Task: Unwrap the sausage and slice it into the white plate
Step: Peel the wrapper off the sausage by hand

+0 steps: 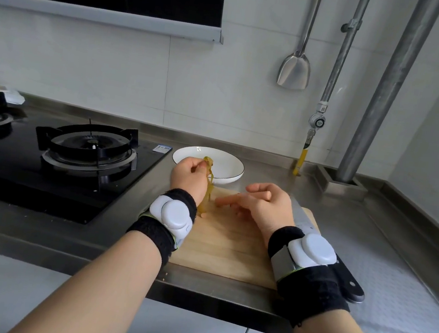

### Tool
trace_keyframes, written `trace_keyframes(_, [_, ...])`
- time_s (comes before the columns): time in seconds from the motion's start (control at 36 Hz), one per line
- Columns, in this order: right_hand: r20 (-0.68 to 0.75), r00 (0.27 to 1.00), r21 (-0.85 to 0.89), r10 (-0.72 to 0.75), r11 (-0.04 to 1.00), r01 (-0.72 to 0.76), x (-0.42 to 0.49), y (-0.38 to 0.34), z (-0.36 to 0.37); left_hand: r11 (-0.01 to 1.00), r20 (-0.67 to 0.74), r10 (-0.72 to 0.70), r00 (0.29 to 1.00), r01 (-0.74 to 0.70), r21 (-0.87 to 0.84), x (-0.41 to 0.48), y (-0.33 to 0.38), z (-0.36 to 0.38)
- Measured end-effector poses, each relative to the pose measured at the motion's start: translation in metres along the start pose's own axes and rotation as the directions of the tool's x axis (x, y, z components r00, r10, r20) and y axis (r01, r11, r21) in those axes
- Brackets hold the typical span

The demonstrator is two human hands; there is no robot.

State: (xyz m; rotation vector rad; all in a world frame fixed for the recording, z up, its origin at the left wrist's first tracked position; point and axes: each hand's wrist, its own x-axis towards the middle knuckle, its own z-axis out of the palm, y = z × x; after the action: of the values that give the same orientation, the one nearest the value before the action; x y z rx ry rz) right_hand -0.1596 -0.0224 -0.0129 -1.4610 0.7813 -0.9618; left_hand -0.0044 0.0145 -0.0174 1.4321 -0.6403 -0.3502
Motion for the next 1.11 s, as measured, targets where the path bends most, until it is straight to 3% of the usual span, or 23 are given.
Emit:
trace_keyframes(0.08, [-0.059,0.995,-0.173,-0.087,0.982,0.075,0.003,0.006,-0.002,1.0,0.022,-0.019,1.0,0.019,0.016,0.0,0.002,0.0])
trace_keyframes(0.22, [0.006,0.978,-0.404,-0.208,0.894,0.193,0.009,0.017,-0.003,0.998,0.04,-0.063,0.997,0.064,-0.008,-0.009,0.008,-0.003])
trace_keyframes(0.42, [-0.048,0.969,-0.661,-0.243,0.735,0.152,0.016,0.028,-0.002,0.996,0.064,-0.076,0.995,0.079,-0.047,-0.015,0.013,-0.003])
trace_keyframes(0.58, [-0.053,0.956,-0.695,-0.29,0.698,0.173,0.015,0.024,-0.002,1.0,0.065,0.0,0.998,0.0,-0.003,-0.016,0.013,-0.004])
trace_keyframes(1.0, [-0.029,0.954,-0.63,-0.298,0.747,0.214,0.002,0.006,0.015,0.98,0.222,-0.16,0.962,0.182,-0.084,-0.03,0.023,-0.015])
trace_keyframes(1.11, [0.016,0.98,-0.641,-0.199,0.75,0.162,-0.005,-0.002,0.022,0.962,0.238,-0.241,0.941,0.263,-0.066,-0.02,0.022,-0.024])
